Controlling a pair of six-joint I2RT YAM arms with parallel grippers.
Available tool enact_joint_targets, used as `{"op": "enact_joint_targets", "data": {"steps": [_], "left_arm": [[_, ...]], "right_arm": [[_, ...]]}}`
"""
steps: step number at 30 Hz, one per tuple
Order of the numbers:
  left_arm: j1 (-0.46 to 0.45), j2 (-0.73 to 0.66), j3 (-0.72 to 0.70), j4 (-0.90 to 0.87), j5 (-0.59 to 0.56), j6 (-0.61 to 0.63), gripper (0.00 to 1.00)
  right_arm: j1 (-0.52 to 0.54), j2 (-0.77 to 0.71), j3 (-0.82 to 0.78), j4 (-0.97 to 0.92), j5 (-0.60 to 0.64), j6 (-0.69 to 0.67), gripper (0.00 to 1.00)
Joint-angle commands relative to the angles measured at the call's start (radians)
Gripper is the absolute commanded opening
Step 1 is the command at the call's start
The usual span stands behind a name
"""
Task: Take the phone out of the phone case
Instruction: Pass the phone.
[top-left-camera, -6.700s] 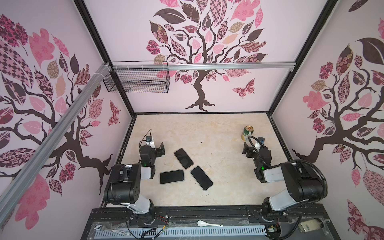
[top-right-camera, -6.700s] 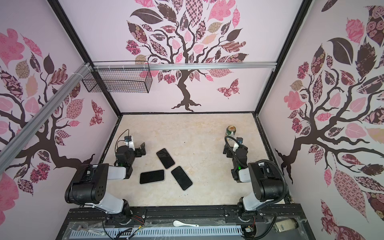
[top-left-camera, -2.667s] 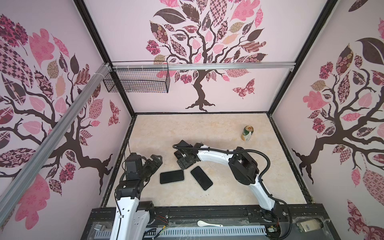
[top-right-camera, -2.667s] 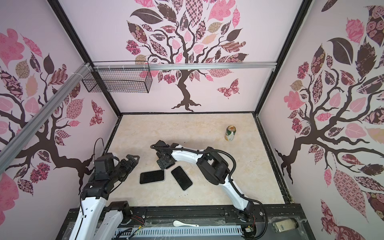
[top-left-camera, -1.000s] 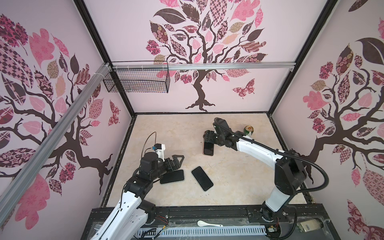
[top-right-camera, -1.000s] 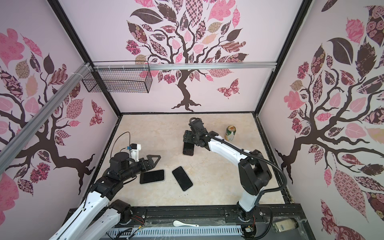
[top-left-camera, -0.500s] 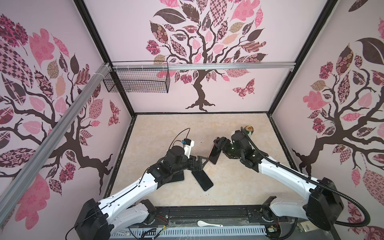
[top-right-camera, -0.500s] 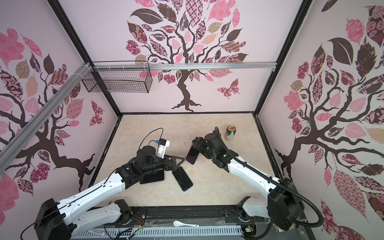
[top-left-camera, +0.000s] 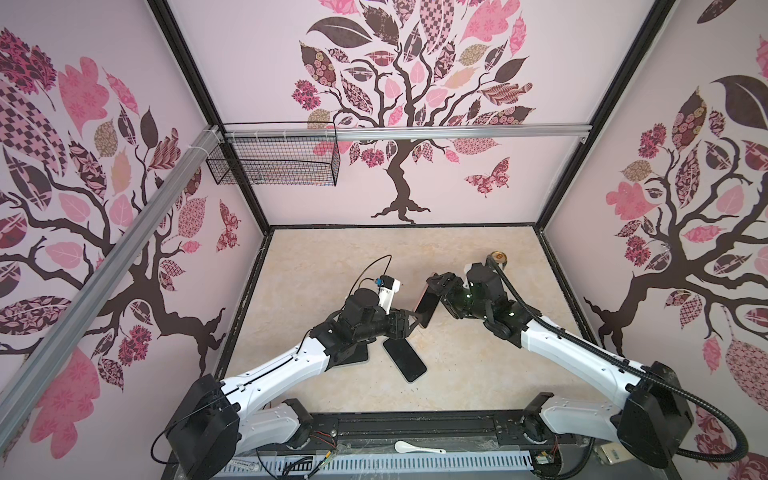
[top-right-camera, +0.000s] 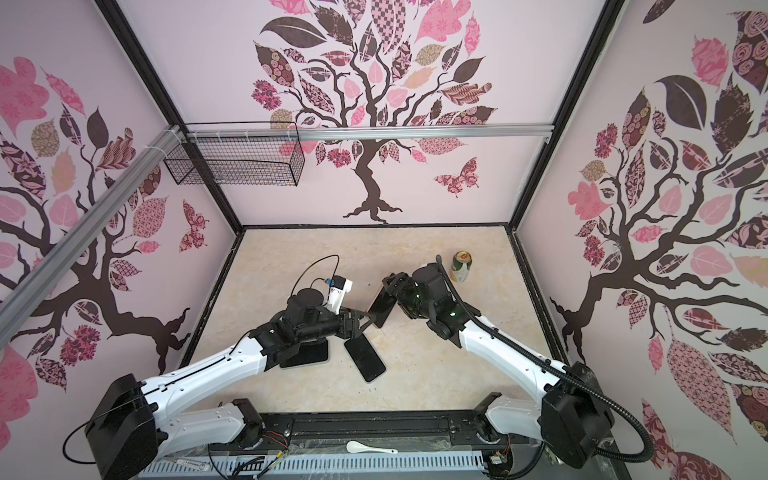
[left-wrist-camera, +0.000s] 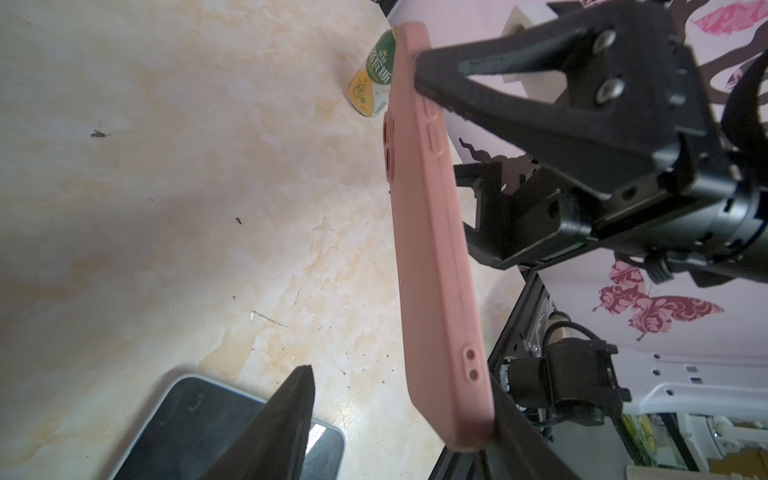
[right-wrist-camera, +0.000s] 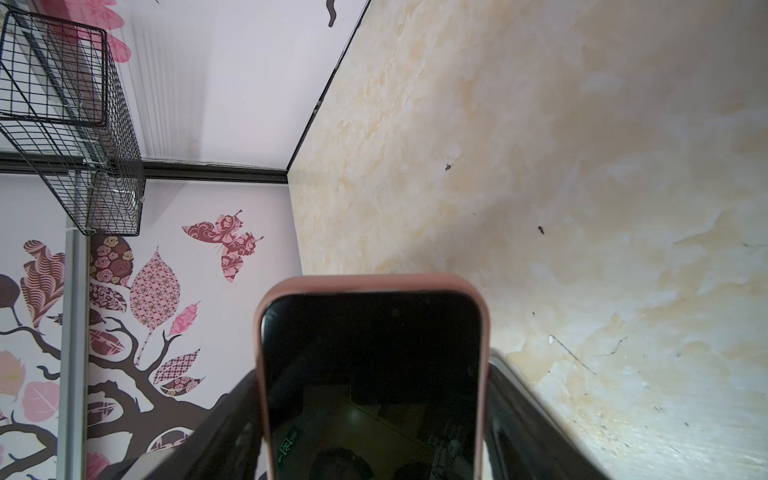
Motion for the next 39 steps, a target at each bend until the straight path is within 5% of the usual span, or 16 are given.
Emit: {"op": "enact_joint_targets", "data": {"steps": [1,25,32,34,37,39], "left_arm": [[-0.003,0.017,0.052,0.03,-0.016,0.003,0.48],[-0.02,0.101,0.088,0.046,0.015,0.01,0.2],[-0.021,0.09,0.085,0.015,0.006,0.016,0.02],[-0.021,0.081,0.104,-0.03,0.016,0.036,0.0],[-0.021,0.056,0.128,-0.086,0.008,0.055,0.0],[-0.022,0.041,0.141,-0.118,-0.012,0.065,0.0]], "right_arm": [[-0.001,0.002,0.034,0.03,-0.02,0.019,0.15],[-0.001,0.0,0.068,-0.064,0.009,-0.066,0.18],[-0.001,0.005,0.083,-0.06,0.016,-0.069,0.21],[-0.001,-0.017,0.066,-0.046,0.035,-0.074,0.3],[-0.002,-0.058,0.051,0.001,0.067,-0.13,0.71],[-0.002,-0.085,0.053,0.015,0.096,-0.192,0.87]]}}
